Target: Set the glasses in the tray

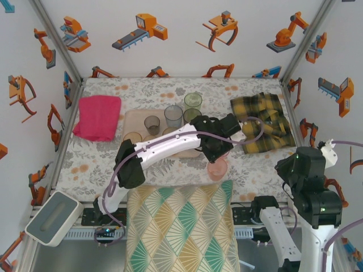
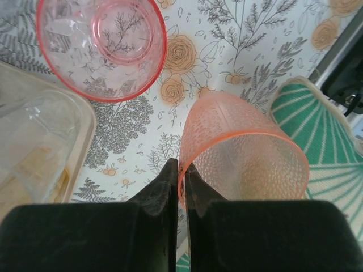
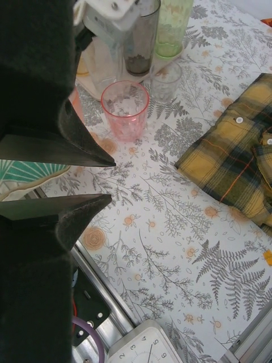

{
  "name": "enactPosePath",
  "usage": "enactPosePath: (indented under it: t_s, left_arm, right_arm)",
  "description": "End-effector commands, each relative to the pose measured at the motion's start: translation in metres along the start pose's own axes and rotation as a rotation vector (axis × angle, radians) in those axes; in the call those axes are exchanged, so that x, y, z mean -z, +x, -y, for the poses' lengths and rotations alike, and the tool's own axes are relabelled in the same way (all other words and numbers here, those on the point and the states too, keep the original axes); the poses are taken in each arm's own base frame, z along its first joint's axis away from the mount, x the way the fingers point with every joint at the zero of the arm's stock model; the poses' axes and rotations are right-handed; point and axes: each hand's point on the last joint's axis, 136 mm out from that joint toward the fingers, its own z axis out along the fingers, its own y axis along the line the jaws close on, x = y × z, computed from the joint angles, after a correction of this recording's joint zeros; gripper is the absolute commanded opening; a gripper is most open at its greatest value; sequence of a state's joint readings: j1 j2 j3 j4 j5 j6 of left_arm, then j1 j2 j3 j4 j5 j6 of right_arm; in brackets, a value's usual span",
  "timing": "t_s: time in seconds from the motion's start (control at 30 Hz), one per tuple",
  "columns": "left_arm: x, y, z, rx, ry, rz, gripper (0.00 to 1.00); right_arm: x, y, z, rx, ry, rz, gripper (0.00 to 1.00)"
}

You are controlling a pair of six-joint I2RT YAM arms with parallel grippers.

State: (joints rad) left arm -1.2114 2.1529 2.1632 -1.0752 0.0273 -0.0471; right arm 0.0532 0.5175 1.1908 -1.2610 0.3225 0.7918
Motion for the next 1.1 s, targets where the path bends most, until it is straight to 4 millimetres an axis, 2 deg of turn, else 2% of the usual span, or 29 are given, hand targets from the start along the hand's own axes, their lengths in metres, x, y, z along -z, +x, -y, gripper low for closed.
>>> enactPosePath:
  t_s: [0.0, 0.2, 0.47, 0.63, 0.8, 0.93, 1.07]
  left_arm:
    - [0.054, -0.007, 0.009, -0.055, 0.026, 0.062, 0.12]
    - [0.105, -0.022, 0.000, -0.089, -0.007, 0.170, 0.12]
    - [0.165, -0.034, -0.040, -0.039, -0.077, 0.297, 0.13]
    - [0.201, -0.030, -0.084, 0.024, -0.168, 0.359, 0.13]
    - [0.245, -0.017, -0.139, 0.127, -0.257, 0.431, 0.14]
    - [0.270, 0.003, -0.188, 0.237, -0.328, 0.457, 0.14]
    - [0.283, 0.032, -0.240, 0.359, -0.401, 0.455, 0.14]
  right_arm:
    - [0.011, -0.009, -0.001, -0.009, -0.018, 0.034, 0.28]
    - [0.016, -0.010, 0.002, -0.006, -0.009, 0.031, 0.28]
    - [0.016, -0.008, 0.004, -0.005, 0.004, 0.018, 0.28]
    - [0.012, -0.008, 0.001, -0.003, 0.011, 0.007, 0.28]
    - [0.009, -0.011, -0.001, 0.004, 0.025, 0.005, 0.28]
    - [0.006, -0.012, -0.003, 0.003, 0.031, 0.005, 0.28]
    - [0.001, -0.014, -0.006, 0.006, 0.033, 0.003, 0.28]
